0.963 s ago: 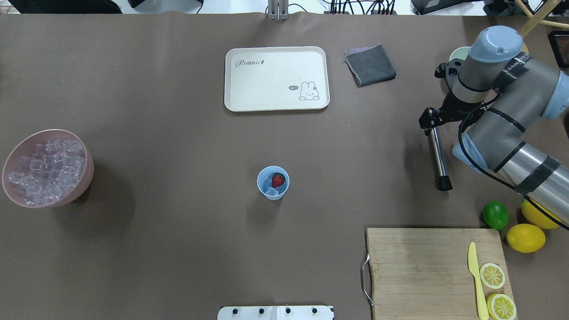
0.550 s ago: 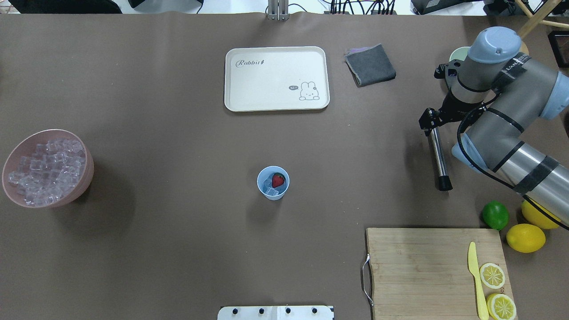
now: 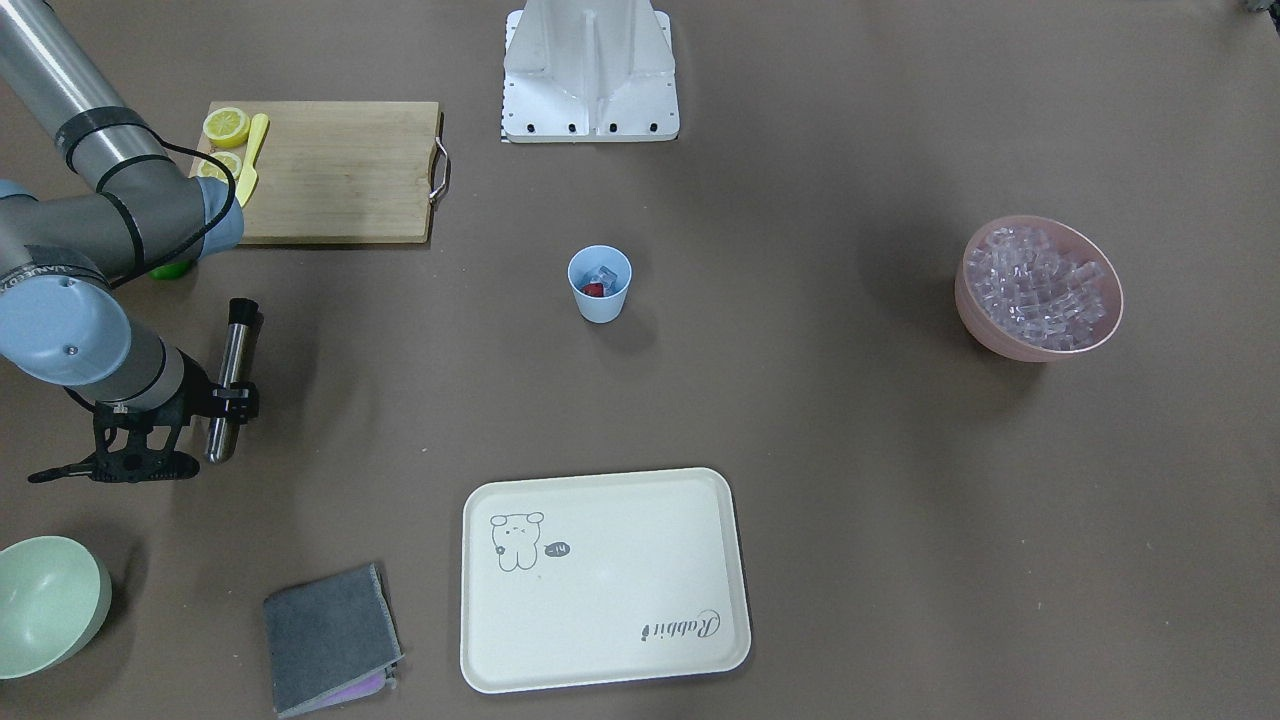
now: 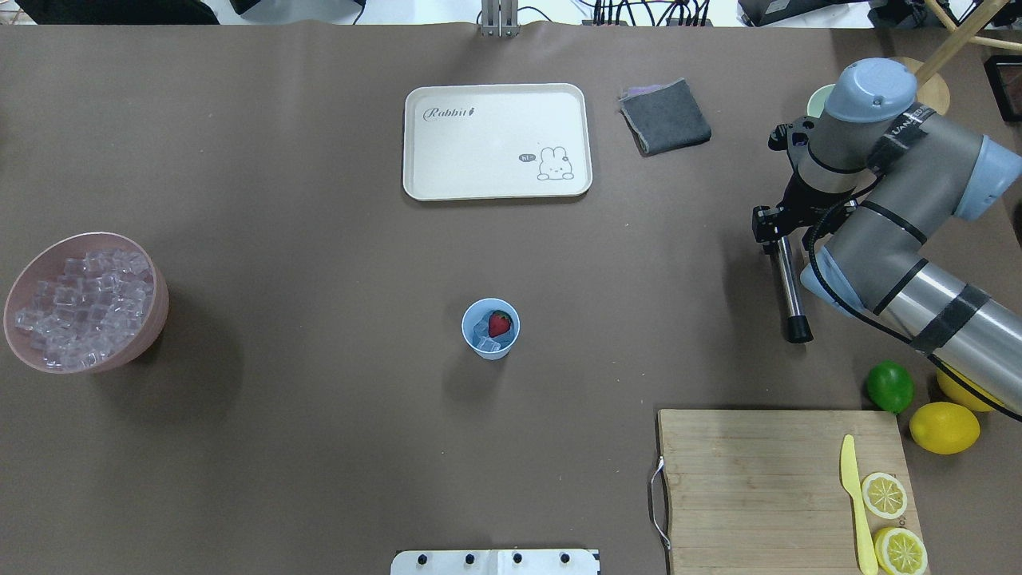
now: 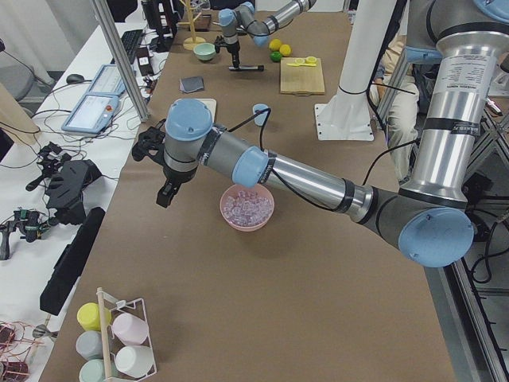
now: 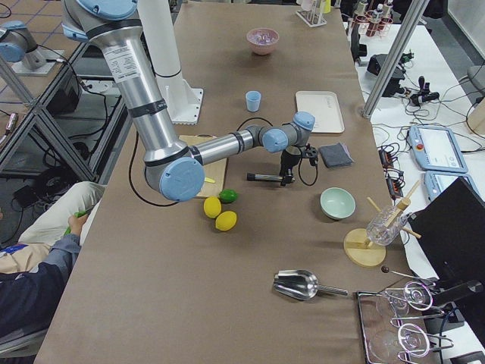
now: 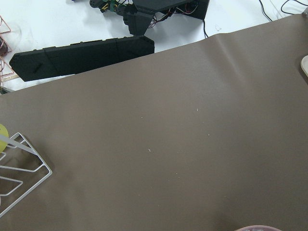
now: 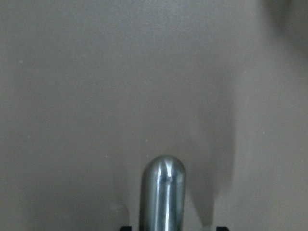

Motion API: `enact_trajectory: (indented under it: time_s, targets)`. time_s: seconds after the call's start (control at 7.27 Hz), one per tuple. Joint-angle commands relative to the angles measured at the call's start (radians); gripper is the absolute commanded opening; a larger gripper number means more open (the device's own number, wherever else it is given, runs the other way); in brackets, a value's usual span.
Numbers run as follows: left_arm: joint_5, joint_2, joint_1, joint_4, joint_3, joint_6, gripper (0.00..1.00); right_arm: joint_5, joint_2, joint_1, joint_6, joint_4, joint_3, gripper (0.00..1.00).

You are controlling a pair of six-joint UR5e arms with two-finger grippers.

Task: Mash ice and strawberries in cup
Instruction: 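Grasp the steel muddler rod with the right gripper and lift it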

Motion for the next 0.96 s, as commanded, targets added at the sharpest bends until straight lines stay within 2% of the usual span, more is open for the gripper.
enact_trajectory:
  time_s: [0.0,0.14,0.55,0.83]
  targets:
    - [0.000,0.000,-0.001,0.000,-0.005,0.000,0.98,0.000,0.002,-0.004,0.002,-0.002,0.000,0.44]
    - [0.000,0.002,-0.001,0.000,-0.005,0.001,0.98,0.000,0.002,-0.005,0.015,0.000,0.000,0.00]
    - [0.005,-0.006,-0.006,0.003,-0.010,0.000,0.98,0.000,0.036,0.003,0.021,-0.003,0.005,0.00]
    - [0.005,-0.015,0.000,0.005,-0.008,0.000,0.98,-0.024,0.039,0.033,0.021,-0.006,0.066,0.00]
